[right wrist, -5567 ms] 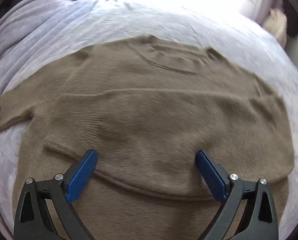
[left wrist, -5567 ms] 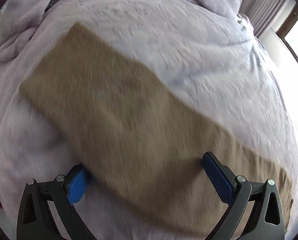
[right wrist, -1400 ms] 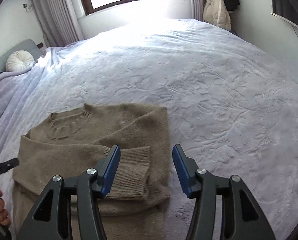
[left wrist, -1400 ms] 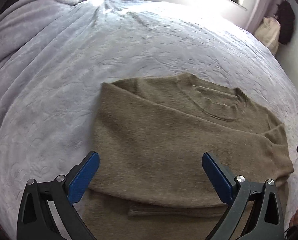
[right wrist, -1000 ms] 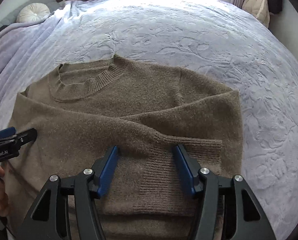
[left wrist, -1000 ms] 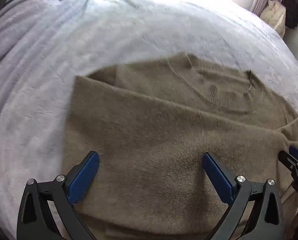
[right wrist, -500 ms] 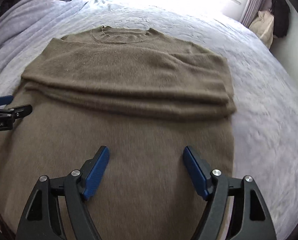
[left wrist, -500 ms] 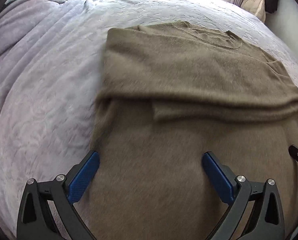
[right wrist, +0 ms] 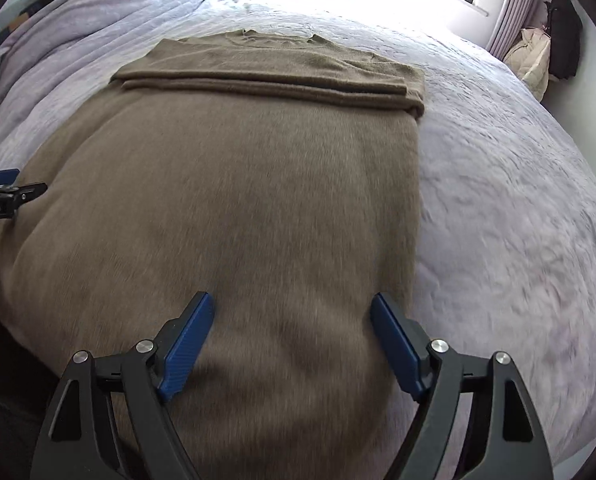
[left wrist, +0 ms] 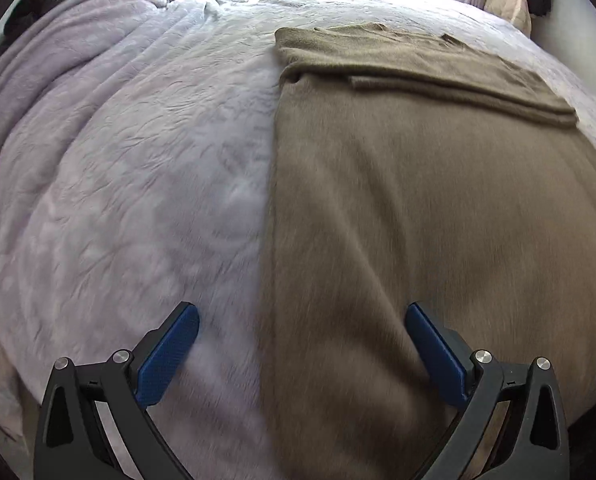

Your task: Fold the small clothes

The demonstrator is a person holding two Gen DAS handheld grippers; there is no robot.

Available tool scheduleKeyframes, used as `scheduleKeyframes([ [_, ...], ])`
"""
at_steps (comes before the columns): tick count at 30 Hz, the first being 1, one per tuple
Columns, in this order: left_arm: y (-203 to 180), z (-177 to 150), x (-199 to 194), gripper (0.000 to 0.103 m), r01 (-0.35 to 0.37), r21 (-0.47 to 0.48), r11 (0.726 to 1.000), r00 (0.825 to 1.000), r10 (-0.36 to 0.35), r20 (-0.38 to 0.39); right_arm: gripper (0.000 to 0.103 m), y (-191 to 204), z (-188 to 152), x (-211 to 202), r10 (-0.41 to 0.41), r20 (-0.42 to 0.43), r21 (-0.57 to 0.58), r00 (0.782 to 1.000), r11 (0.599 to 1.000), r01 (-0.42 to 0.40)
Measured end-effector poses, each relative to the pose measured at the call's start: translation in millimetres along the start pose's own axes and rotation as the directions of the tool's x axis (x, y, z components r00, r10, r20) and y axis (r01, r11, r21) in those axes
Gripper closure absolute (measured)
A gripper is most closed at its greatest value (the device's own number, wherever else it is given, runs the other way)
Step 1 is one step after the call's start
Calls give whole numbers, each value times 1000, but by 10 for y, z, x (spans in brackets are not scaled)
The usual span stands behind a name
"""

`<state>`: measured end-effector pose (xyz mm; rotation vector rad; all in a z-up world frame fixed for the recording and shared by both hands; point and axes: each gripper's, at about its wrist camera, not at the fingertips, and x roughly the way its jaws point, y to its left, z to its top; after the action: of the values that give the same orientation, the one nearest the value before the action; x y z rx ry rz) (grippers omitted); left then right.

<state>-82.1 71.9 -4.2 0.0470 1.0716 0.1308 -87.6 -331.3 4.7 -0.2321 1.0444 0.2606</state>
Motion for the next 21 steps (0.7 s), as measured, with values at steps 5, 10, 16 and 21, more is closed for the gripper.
scheduleKeyframes([
  [5,-85,147,-431,0,-28,6,1000,996,28,82,20,144,46,-254,-29,-6,-65,1000,998,28],
  [10,-623,449,-379,0,151,64,987,983,-156,100,20,618,487,-62,131,8,-127,991,983,-129],
  [16,-758,-56,-65,0,93,124,988,992,-102,68,19,646,239,109,173,-21,-203,985,964,-173],
  [21,-439,-450,-130,0,121,109,987,991,-126,35,19,298,-253,-102,167,-9,-236,986,958,-164],
])
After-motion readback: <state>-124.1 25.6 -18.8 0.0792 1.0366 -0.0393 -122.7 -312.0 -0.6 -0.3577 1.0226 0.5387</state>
